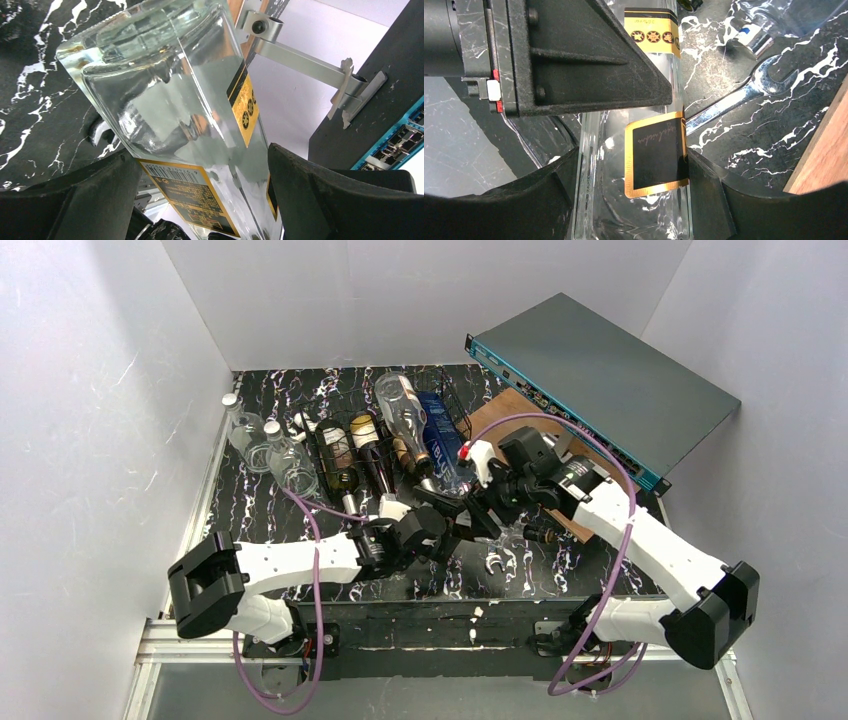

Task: Take the wine bottle off the wine rack
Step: Place the wine bottle at the center of the board.

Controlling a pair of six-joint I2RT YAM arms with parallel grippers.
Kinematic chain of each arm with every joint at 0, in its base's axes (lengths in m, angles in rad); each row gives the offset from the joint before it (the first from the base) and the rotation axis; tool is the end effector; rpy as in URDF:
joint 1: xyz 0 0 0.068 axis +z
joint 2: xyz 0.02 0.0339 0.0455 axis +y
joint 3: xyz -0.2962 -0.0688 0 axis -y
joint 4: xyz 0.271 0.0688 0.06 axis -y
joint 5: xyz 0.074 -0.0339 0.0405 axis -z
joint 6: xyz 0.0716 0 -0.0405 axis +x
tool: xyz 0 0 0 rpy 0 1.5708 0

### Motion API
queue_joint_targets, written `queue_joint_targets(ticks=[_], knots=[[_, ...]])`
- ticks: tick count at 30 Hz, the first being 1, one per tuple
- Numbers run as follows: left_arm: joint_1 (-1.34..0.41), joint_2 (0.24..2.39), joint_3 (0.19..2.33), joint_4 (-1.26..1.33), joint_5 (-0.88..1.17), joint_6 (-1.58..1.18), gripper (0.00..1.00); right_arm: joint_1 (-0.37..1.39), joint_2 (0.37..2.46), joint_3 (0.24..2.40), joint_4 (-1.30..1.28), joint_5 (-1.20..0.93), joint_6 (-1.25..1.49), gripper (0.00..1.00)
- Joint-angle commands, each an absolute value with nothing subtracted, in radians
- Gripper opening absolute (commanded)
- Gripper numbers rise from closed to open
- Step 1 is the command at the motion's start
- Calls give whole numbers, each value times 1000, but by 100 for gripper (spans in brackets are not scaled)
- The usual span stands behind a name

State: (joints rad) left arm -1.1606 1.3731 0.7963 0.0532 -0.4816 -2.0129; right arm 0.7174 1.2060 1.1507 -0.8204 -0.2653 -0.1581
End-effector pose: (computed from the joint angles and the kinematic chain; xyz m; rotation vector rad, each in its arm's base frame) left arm 0.1663 -0.2992 0.2377 -1.2762 2.0043 -1.3673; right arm 0.1985 0.1981 0.3252 -1.1627 2.2007 0.5674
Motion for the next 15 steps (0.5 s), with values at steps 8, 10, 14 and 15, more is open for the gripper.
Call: queue_joint_targets(ticks=[8,10,14,15], knots=[[-1175,1352,683,42,-468,-2036,94,816,1252,1157,-693,-283,-229,1],[-1175,1345,666,44,-467,-2041,95,824,1264,1157,-688,-269,-234,1],[-1175,1339,631,44,-462,-2062,97,834,1282,1144,-665,-253,-233,1],[-1175,1339,624,47,-460,-2069,97,835,1286,1139,-658,-251,-231,1]])
